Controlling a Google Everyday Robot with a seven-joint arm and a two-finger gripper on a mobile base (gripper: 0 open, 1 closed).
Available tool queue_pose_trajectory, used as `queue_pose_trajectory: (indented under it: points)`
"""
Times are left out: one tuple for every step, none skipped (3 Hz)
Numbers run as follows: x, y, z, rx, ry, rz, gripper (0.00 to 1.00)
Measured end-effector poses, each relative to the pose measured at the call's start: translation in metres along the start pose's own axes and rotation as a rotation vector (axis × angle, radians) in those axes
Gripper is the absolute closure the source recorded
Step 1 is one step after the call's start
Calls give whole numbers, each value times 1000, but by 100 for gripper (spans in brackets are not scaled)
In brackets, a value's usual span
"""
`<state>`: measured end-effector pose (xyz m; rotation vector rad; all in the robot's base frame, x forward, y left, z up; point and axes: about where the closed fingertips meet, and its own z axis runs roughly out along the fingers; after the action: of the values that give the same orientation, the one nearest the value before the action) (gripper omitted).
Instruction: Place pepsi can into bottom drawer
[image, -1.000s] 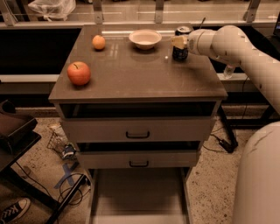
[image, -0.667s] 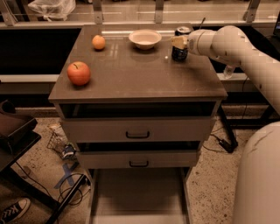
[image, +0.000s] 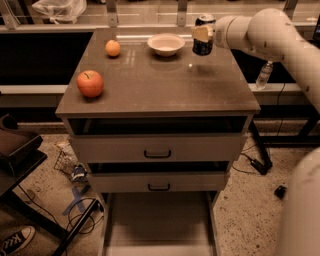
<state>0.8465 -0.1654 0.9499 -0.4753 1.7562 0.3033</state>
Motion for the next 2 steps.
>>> queue_pose_trajectory:
  points:
    - [-25,24,-58,-39,-41,-52,100]
    - [-22,83,-142,-130,-52,-68,100]
